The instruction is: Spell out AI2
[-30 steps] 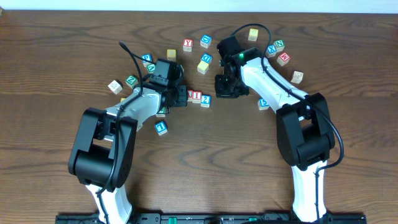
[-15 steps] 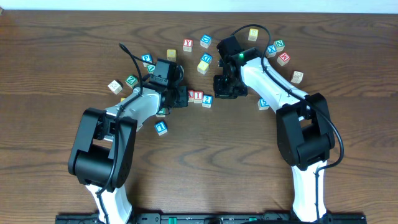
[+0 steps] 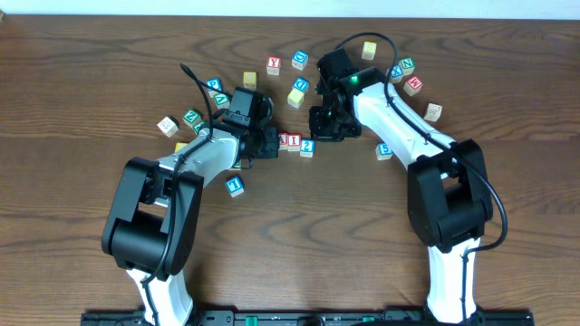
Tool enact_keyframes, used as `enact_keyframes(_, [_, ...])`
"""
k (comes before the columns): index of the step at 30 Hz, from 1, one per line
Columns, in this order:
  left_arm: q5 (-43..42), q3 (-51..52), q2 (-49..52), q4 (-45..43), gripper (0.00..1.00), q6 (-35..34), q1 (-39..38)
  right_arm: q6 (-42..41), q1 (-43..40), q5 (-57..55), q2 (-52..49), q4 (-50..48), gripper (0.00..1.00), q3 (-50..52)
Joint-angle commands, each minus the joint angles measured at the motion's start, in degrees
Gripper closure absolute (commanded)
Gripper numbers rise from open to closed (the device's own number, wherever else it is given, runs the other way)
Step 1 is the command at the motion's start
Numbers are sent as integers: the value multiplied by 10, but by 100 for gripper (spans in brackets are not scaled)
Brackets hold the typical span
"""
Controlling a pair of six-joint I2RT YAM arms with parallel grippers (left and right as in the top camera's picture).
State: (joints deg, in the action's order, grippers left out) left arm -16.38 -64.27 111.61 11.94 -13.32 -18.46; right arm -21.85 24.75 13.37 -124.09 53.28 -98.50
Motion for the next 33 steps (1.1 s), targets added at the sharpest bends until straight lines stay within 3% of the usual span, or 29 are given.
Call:
enact_keyframes(1, [10, 2, -12, 6, 93, -2, 0, 9, 10, 11, 19, 9, 99, -9])
enact_keyframes(33, [10, 2, -12, 7, 93, 0, 0, -19, 61, -10, 19, -1, 99, 47])
